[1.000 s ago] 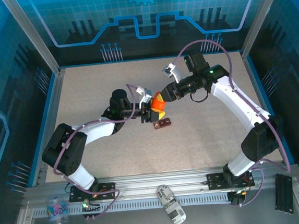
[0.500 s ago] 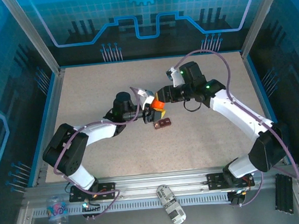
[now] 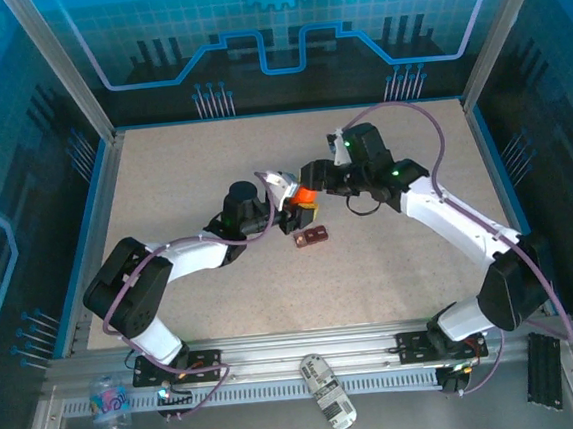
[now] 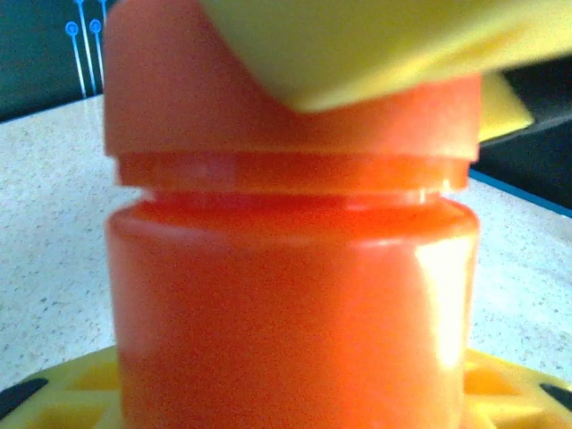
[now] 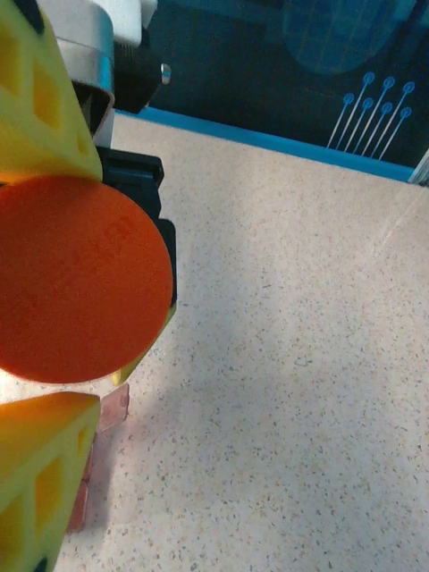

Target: Sort the pills into containers

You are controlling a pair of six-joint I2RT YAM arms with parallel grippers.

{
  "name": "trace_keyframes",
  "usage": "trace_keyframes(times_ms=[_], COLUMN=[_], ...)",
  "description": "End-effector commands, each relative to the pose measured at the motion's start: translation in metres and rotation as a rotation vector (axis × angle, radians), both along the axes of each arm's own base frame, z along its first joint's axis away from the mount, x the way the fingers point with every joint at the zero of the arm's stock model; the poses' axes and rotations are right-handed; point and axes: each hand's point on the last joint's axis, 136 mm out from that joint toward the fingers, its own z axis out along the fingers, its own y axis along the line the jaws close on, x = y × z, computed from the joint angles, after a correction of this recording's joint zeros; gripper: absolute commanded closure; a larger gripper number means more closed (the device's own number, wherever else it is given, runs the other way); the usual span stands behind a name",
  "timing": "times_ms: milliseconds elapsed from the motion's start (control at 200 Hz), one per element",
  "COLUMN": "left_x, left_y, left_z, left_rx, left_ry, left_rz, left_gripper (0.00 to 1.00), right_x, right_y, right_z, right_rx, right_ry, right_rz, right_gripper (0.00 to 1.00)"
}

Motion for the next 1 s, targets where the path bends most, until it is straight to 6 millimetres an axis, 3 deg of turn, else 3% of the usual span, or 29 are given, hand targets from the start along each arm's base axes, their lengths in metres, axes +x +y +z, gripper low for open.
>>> trace_keyframes(times_ms=[0, 160, 265, 505, 760, 996], left_x=[0.002, 0.0, -0.006, -0.037, -0.049, -0.05], left_y=[-0.005, -0.002, -0.002, -0.005, -0.007, -0.008], left_z=[0.042, 0.043, 0.044, 0.051, 0.055, 0.057], left_rx=[-0.091, -0.089, -0.09, -0.121, -0.128, -0.134], left_ry=[-0.13, -0.119, -0.102, -0.052, -0.011, 0.004], left_rz=[-0.026, -0.056, -0.11, -0.325, -0.411, -0.429], left_gripper=[1.0, 1.0, 1.0, 1.0, 1.0, 1.0], right_x=[-0.002, -0.002, 0.0, -0.019, -0.031, -0.037], right_y=[-0.021, -0.052, -0.064, -0.047, -0.026, -0.005], right_z=[0.028, 0.053, 0.059, 0.052, 0.069, 0.055], right_rx=[0.112, 0.159, 0.161, -0.097, -0.058, -0.09], right_ry=[-0.025, -0.089, -0.115, -0.274, -0.307, -0.259], right_rz=[-0.025, -0.021, 0.018, 0.324, 0.477, 0.566], right_gripper=[0.26, 0.12, 0.11, 0.12, 0.13, 0.14])
